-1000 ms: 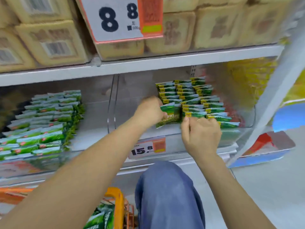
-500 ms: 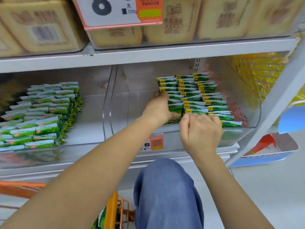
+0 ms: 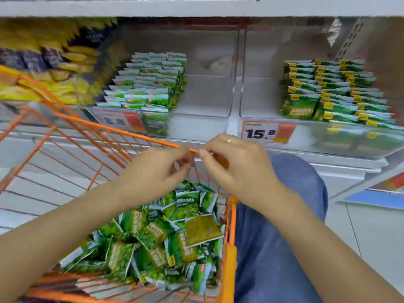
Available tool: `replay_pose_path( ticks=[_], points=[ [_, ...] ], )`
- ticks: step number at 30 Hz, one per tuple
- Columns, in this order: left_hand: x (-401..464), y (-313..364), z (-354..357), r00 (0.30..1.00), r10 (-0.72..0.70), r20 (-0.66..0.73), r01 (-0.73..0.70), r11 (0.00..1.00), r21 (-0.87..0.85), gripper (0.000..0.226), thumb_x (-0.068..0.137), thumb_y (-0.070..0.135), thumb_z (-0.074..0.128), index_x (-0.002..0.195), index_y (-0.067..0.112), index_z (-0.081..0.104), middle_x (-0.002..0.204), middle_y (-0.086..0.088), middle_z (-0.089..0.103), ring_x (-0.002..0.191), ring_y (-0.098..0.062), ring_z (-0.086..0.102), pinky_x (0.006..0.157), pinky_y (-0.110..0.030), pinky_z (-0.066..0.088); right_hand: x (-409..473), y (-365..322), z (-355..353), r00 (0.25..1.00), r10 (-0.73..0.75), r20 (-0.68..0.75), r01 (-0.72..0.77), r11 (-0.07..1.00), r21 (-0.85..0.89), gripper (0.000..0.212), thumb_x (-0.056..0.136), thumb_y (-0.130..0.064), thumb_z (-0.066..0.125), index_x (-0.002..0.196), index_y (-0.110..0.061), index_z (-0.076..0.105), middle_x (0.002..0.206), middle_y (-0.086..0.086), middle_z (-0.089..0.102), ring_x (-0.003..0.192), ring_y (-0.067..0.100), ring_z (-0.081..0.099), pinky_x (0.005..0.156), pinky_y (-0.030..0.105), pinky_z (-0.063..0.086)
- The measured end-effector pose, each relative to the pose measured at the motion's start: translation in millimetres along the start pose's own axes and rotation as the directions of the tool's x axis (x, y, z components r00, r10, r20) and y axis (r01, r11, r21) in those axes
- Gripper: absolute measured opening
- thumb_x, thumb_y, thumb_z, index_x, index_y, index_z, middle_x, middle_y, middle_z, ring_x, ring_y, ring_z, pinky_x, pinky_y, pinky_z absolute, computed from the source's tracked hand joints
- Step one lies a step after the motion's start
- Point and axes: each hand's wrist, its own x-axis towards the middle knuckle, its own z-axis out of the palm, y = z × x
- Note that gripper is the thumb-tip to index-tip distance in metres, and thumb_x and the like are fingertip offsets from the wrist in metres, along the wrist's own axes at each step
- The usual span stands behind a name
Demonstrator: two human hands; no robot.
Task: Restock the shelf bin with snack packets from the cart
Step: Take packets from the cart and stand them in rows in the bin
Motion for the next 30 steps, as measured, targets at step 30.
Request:
replay_pose_path(
  ticks=[30],
  points=[
    [-34,-14,-58,0.950,0.002,-0.312,-0.157,0.868,-0.472,0.053,0.081,0.007,0.053,0.125,0.036,0.056,0.133,0.023,0.050,0.124,0.006,0.046,0.092,-0.012,0.043,51,-58,14,0.657,0.605,0.451,-0.638,0.128,0.759,0.031,0.073,-0.031,0.063,0.080,-0.002,0.055,0.055,0.000,0.062,0.048,0.012,0.063,0.051,0.023,0.054]
  ],
)
